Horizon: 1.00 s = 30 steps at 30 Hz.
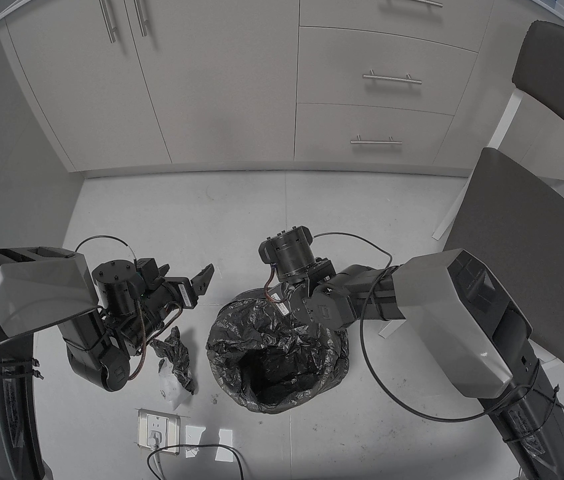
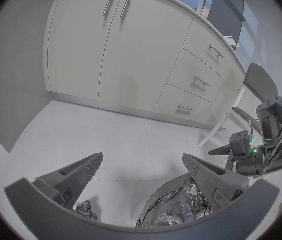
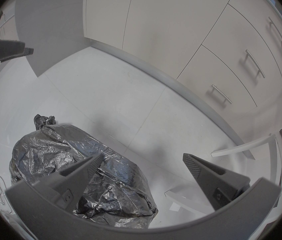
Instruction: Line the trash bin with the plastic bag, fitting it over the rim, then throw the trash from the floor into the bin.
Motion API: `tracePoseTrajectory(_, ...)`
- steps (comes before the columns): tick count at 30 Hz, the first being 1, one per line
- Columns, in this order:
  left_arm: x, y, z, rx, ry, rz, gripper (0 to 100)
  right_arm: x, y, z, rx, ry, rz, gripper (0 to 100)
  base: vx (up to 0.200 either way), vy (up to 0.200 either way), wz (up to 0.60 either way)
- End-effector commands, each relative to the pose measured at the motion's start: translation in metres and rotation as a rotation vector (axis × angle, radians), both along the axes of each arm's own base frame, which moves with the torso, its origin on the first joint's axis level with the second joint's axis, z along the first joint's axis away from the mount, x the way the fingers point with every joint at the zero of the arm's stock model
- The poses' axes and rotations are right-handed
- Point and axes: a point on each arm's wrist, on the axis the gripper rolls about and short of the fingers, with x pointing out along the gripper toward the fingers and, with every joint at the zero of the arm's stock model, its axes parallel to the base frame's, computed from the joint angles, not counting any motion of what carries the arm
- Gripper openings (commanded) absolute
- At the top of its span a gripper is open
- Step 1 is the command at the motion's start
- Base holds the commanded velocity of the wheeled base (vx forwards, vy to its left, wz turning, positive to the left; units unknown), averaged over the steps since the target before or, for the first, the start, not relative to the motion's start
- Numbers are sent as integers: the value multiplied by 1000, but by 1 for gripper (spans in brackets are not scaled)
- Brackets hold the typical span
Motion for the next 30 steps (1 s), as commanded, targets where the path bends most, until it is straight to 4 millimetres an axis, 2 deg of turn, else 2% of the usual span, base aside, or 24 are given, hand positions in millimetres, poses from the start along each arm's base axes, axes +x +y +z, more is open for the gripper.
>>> tracePoseTrajectory(1,0,1,-1,0,5,2,100,-2,2,-2,-2,2,6,100,0,0,0)
tracePoseTrajectory(14,0,2,-2,-1,8,3,100,-16,17,0,-2,9,40,100,0,0,0)
tracePoseTrajectory(25,1,1,-5,0,14,0,100,-16,17,-7,-17,21,37,100,0,0,0)
tracePoseTrajectory(30,2,3,-6,-3,15,4,100,-5,5,-9,-23,22,6,100,0,0,0)
